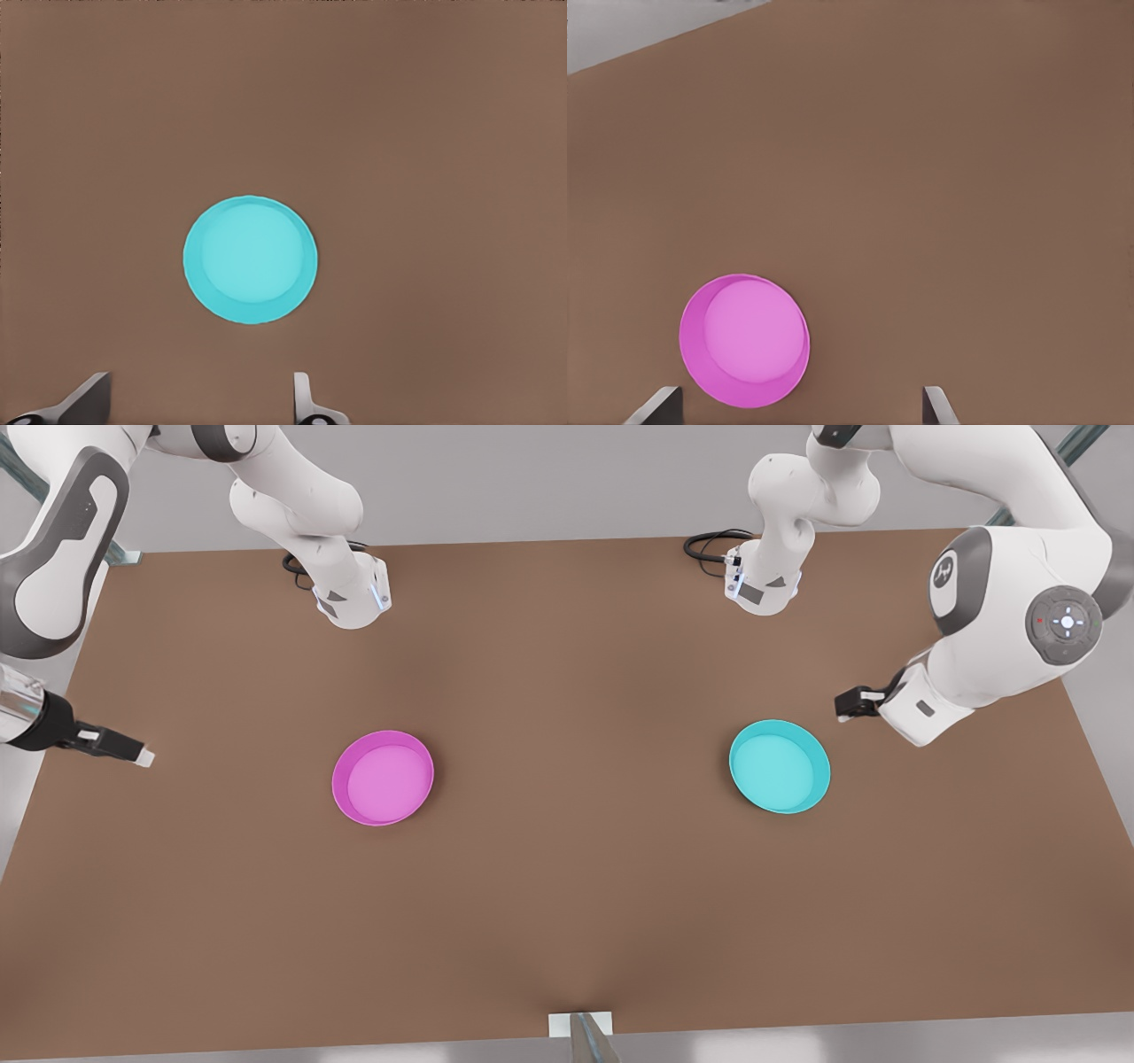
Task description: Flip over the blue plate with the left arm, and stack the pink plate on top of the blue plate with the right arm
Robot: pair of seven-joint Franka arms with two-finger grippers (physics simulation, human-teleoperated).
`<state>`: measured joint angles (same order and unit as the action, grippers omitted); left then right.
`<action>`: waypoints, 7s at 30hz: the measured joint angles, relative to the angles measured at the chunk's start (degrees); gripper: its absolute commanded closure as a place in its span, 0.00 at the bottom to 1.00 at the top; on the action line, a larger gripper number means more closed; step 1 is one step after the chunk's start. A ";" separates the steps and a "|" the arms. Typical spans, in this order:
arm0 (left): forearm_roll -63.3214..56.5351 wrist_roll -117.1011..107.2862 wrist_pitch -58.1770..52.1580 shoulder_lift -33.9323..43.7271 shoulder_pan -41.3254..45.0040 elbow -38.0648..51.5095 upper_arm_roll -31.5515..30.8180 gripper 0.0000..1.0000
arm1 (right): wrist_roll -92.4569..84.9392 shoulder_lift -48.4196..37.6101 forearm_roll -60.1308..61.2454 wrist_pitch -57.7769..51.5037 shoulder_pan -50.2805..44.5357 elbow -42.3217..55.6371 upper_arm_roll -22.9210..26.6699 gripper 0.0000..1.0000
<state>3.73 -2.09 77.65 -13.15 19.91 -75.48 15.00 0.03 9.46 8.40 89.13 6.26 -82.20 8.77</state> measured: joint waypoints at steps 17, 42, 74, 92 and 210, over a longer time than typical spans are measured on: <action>21.95 21.89 33.19 -10.08 -9.09 -39.39 8.52 0.00 | 0.09 0.73 -1.09 2.33 -1.02 -0.05 -0.09 0.00; 29.38 47.50 42.61 -15.90 -9.66 -41.28 7.14 0.34 | 0.21 1.33 -1.34 2.24 -1.18 -0.20 -0.08 0.00; 22.37 43.76 38.65 -16.33 -9.54 -27.15 4.51 0.79 | 0.70 3.10 -1.76 2.94 -3.01 -0.11 -0.33 0.00; -20.53 1.97 23.59 -35.30 35.21 17.73 23.24 0.79 | 0.69 3.08 -1.52 2.47 -2.92 0.00 -0.26 0.00; -1.67 -18.24 4.90 -3.80 -17.34 0.52 -20.35 0.00 | -14.92 2.47 21.75 58.74 -0.31 -57.96 -13.40 0.00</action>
<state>2.06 -20.32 82.55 -16.94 2.57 -74.95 -5.35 -14.89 11.94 30.15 147.87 5.96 -140.16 -4.63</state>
